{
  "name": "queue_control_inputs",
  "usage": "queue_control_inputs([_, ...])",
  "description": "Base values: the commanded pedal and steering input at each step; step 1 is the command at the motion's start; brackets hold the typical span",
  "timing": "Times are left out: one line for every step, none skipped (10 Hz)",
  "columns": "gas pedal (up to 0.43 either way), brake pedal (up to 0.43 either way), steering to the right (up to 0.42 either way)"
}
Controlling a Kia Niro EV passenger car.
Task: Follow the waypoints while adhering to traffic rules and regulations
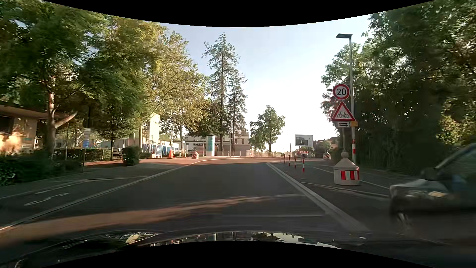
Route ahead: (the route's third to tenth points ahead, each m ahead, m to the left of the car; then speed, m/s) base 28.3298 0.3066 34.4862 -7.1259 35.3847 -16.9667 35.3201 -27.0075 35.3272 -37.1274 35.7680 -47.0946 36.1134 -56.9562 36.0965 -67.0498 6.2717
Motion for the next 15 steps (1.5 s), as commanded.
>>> queue_control_inputs([0.008,0.000,0.006])
queue_control_inputs([0.020,0.000,0.006])
queue_control_inputs([0.020,0.000,0.006])
queue_control_inputs([0.020,0.000,0.006])
queue_control_inputs([0.028,0.000,0.006])
queue_control_inputs([0.028,0.000,0.006])
queue_control_inputs([0.039,0.000,0.006])
queue_control_inputs([0.039,0.000,0.006])
queue_control_inputs([0.039,0.000,0.006])
queue_control_inputs([0.039,0.000,0.006])
queue_control_inputs([0.039,0.000,0.006])
queue_control_inputs([0.039,0.000,0.006])
queue_control_inputs([0.039,0.000,0.006])
queue_control_inputs([0.039,0.000,0.006])
queue_control_inputs([0.039,0.000,0.005])
